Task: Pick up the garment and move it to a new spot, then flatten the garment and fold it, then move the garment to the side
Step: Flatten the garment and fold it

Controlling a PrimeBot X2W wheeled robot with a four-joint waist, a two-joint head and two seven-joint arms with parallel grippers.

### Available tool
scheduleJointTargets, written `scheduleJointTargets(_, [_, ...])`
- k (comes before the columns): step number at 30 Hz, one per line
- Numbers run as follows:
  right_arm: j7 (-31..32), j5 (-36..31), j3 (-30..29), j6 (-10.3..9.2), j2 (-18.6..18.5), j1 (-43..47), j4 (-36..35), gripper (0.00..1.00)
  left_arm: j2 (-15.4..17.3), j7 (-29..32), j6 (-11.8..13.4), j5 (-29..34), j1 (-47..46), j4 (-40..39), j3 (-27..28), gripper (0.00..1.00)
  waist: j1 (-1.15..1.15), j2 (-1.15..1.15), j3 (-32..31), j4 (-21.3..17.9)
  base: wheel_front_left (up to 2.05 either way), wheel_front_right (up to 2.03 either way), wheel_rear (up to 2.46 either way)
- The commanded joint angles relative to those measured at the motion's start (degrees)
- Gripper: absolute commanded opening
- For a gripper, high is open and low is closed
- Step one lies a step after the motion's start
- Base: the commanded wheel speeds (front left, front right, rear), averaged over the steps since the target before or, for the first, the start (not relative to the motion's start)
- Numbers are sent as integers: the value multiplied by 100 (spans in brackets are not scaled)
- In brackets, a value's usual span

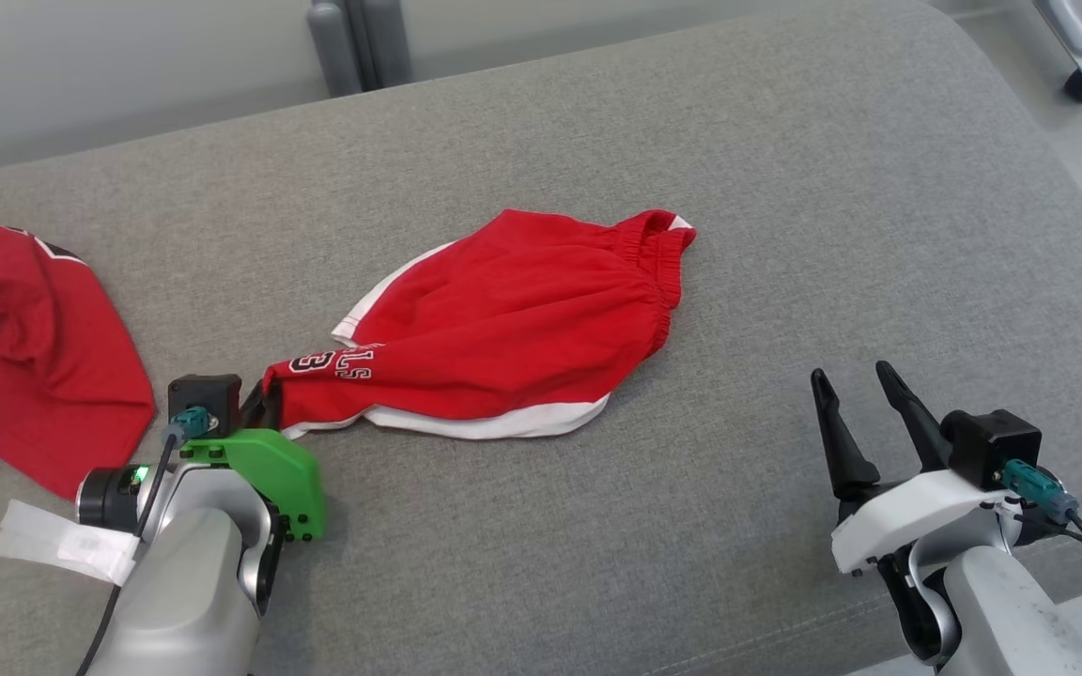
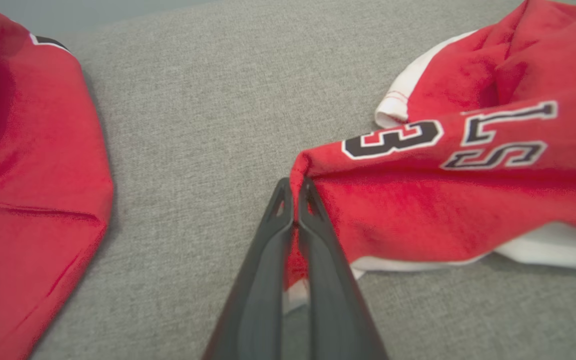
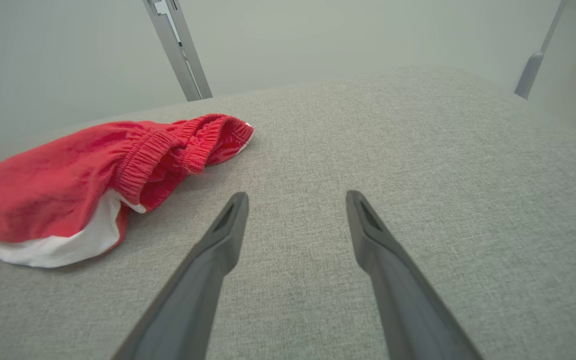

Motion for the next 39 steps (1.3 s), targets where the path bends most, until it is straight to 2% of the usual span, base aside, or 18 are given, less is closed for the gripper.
scheduleJointTargets(1, [-16,18,-34,-8,-11,12,-43,100,-17,-134,44,-62,-141,102,31,100,0,0,84,-127,0,0,0])
scheduleJointTargets(9, [-16,-1,162,-8,-77,24,-450,100,-204,-546,56,-48,-139,34,58,100,0,0,-18,377,0,0,0])
scheduleJointTargets(15, [-16,74,833,-8,-177,-124,-600,100,-335,-554,101,85,299,-943,171,100,0,0,-72,939,0,0,0])
scheduleJointTargets(19, [-6,13,1319,-8,-327,-373,-333,100,-427,-556,39,204,622,-1473,159,100,0,0,-81,1270,0,0,0])
scheduleJointTargets(30, [310,-388,2277,-8,-689,-1348,519,100,-526,-557,-53,267,1067,-1986,-127,100,0,0,11,1836,0,0,0])
scheduleJointTargets(39, [772,-67,3263,-8,-1019,-2025,973,100,-528,-557,35,-101,1145,-2261,-544,100,0,0,106,2030,0,0,0])
